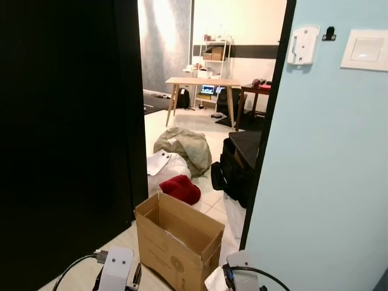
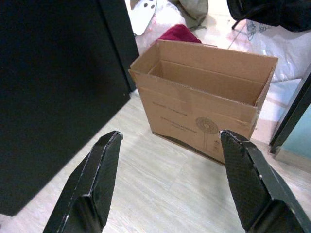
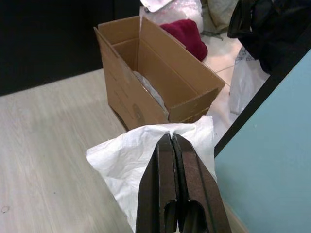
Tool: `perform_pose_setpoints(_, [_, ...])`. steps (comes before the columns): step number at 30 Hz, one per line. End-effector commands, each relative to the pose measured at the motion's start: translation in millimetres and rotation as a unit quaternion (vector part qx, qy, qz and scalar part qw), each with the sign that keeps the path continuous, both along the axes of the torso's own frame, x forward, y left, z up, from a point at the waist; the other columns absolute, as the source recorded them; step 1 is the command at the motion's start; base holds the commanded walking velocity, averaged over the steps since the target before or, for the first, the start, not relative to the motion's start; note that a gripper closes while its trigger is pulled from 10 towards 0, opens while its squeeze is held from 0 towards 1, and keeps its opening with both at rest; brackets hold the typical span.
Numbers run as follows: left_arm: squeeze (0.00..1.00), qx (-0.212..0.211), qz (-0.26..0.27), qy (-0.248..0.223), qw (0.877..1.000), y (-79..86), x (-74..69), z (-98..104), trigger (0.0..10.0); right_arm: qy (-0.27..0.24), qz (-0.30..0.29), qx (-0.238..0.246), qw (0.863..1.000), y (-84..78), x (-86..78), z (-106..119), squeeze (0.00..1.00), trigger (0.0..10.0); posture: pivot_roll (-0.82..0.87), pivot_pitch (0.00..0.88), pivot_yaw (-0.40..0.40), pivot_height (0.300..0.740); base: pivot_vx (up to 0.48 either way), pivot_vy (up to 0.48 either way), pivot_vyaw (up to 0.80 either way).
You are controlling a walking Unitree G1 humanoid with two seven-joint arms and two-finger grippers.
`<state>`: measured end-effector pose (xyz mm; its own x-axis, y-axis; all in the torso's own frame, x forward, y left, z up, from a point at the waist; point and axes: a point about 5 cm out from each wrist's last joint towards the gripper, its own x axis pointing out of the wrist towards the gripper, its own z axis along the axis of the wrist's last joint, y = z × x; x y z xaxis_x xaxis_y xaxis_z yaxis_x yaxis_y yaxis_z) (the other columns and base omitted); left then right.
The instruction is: Clean up the room
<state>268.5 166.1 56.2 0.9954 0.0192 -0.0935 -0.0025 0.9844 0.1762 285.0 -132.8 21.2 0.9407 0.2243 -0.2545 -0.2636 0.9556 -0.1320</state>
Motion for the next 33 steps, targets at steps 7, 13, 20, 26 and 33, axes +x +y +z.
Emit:
perform_pose_setpoints(7, [0.00, -0.009, 0.003, -0.001, 1.000, 0.3, -1.3, 0.0, 10.0, 0.009, 0.004, -0.001, 1.000, 0.7, -2.2, -3.5, 0.00, 10.0, 0.07, 0.051, -0.034, 0.740, 0.322, 0.000, 0.00])
perform_pose_setpoints(13, [0.00, -0.007, 0.001, -0.002, 1.000, 1.6, -2.3, 0.3, 10.0, 0.011, 0.007, 0.000, 1.000, 2.1, -2.6, -4.3, 0.00, 10.0, 0.07, 0.050, -0.035, 0.740, 0.324, 0.000, 0.00])
perform_pose_setpoints(20, [0.00, -0.004, 0.001, -0.001, 1.000, 2.9, -3.9, 0.2, 10.0, 0.014, 0.011, -0.002, 1.000, 3.8, -3.1, -5.3, 0.00, 10.0, 0.08, 0.047, -0.039, 0.740, 0.322, 0.000, 0.00])
perform_pose_setpoints(26, [0.00, -0.002, -0.002, 0.000, 1.000, 4.0, -5.0, 0.0, 10.0, 0.015, 0.010, -0.002, 1.000, 4.3, -3.1, -6.0, 0.00, 10.0, 0.08, 0.043, -0.037, 0.740, 0.316, 0.000, 0.00])
perform_pose_setpoints(33, [0.00, 0.004, -0.016, 0.005, 1.000, 4.4, -3.6, -0.3, 10.0, 0.021, 0.000, 0.002, 1.000, 6.4, -4.3, -8.6, 0.00, 10.0, 0.09, 0.037, -0.005, 0.740, 0.313, 0.000, 0.00])
